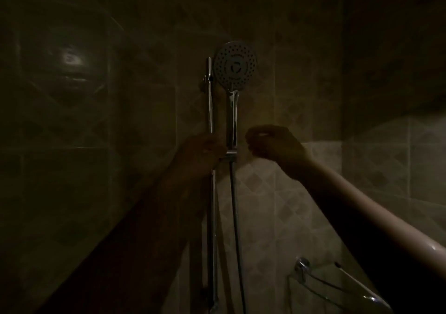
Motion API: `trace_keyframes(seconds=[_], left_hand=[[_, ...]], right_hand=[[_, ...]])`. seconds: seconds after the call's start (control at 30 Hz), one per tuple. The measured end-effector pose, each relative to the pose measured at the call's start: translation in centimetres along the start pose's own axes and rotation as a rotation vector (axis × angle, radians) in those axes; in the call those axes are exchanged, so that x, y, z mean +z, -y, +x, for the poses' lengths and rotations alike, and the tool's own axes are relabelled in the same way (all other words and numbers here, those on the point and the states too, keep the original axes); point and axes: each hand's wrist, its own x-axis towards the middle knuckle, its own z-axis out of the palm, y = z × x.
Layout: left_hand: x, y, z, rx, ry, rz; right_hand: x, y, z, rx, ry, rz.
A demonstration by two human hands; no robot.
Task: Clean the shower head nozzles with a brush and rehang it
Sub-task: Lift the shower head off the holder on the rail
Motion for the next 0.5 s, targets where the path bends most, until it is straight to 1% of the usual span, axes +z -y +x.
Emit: trace_keyframes(seconds=[0.07,0.23,0.33,0.43,0.5], left_hand=[[0.5,-0.6,1.8,-0.077,0.033,0.0],[1.8,-0.5,5.5,-0.101,0.156,-0.022],[1.9,-0.1,6.3,-0.051,0.141,0.059],[1.9,-0.1,6.4,0.047,0.126,0.202],[1.8,0.0,6.7,0.085,0.109,0.236]], right_hand=[[0.5,1.3,1.6,0.0,-0.037,0.038],[2.4,3.7,4.7,-0.079,-0.01,0.023],[3.2,4.0,6.3,-0.125,-0.036,0.021],[3.3,3.7,7.2,-0.148,-0.047,0.016],[3.0,3.6,7.7,-0.157,-0.048,0.022]])
